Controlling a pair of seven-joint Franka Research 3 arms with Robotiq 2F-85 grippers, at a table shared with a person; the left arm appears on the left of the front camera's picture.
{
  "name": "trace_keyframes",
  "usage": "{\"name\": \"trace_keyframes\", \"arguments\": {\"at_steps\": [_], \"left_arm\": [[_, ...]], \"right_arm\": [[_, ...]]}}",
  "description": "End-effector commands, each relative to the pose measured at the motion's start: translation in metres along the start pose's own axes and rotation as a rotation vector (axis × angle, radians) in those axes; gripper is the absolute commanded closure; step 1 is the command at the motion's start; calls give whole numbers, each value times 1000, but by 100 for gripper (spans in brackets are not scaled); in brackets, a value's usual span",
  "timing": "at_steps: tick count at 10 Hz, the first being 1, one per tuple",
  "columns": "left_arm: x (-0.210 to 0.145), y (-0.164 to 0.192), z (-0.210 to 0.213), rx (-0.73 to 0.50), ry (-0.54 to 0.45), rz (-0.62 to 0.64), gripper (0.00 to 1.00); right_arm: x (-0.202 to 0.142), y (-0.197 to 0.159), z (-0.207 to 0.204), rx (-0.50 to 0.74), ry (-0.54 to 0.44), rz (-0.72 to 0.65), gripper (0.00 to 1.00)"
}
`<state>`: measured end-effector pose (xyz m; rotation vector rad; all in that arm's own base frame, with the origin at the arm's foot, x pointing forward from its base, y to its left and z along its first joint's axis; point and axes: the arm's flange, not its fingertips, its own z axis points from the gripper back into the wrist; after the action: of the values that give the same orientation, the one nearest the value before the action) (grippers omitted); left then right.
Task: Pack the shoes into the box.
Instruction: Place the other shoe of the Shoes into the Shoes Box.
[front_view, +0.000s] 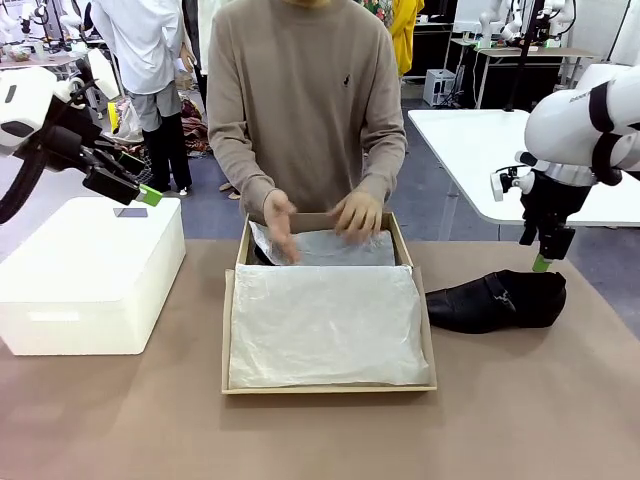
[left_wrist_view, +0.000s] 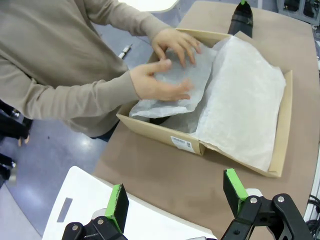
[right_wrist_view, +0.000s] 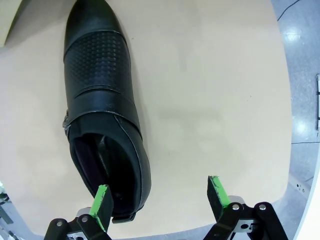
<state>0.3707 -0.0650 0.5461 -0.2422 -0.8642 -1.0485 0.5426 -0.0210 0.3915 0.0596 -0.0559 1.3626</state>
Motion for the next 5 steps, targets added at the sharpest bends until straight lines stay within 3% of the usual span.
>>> {"name": "trace_keyframes", "arguments": {"at_steps": [1,5], "left_arm": [[-2,1,0,-11,-11,-11,0],[-2,1,0,-11,-11,-11,0]], "right_arm": [[-7,1,-11,-15,-35,-6,0],[-11,-3,-30,-11,-45,-13,0]]}}
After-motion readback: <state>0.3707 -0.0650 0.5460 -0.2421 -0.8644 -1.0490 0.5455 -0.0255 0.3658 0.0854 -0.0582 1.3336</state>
